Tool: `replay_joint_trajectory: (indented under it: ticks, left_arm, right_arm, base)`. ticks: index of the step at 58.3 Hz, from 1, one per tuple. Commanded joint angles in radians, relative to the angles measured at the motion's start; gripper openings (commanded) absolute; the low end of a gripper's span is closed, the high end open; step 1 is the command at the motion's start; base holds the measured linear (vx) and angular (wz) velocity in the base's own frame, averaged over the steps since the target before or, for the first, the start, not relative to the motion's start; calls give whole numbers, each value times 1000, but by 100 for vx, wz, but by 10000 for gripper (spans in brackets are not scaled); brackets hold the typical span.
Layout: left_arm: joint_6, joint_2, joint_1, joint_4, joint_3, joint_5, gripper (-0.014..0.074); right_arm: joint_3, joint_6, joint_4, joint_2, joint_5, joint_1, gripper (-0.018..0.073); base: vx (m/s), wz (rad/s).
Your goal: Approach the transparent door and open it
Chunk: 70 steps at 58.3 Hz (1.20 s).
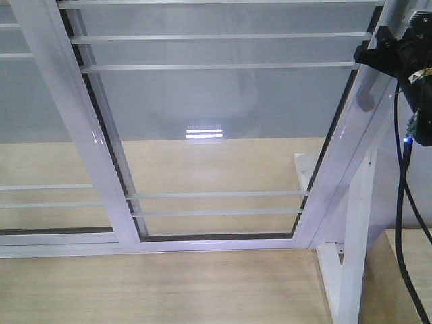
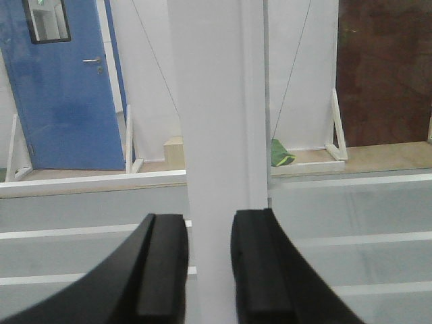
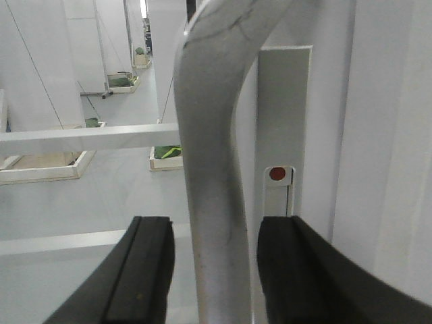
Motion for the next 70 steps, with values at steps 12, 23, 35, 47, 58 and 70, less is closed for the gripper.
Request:
replay_joint_trajectory:
  ticks: [12, 23, 35, 47, 58, 70]
  left_arm:
    - [-4, -16, 1, -5, -35, -89, 314]
    - [-4, -16, 1, -5, -35, -89, 314]
    - [-5, -16, 1, -5, -35, -90, 314]
    - [-5, -16, 1, -5, -35, -90, 314]
    - [-5, -16, 1, -5, -35, -90, 314]
    - [-5, -16, 1, -5, -35, -90, 314]
  right_arm:
    - [-128, -63, -13, 56, -86, -7, 386]
    - [-169, -75, -13, 95, -80, -7, 386]
    - [-171, -42, -93, 95, -87, -5, 383]
    - [-171, 42, -201, 95, -101, 16, 322]
    - [-171, 50, -216, 95, -122, 58, 247]
    - [-171, 50, -219, 95, -122, 113, 225]
  base:
    - [0, 0]
    - [0, 0]
    - [0, 0]
    - [0, 0]
    - [0, 0]
    - [0, -1]
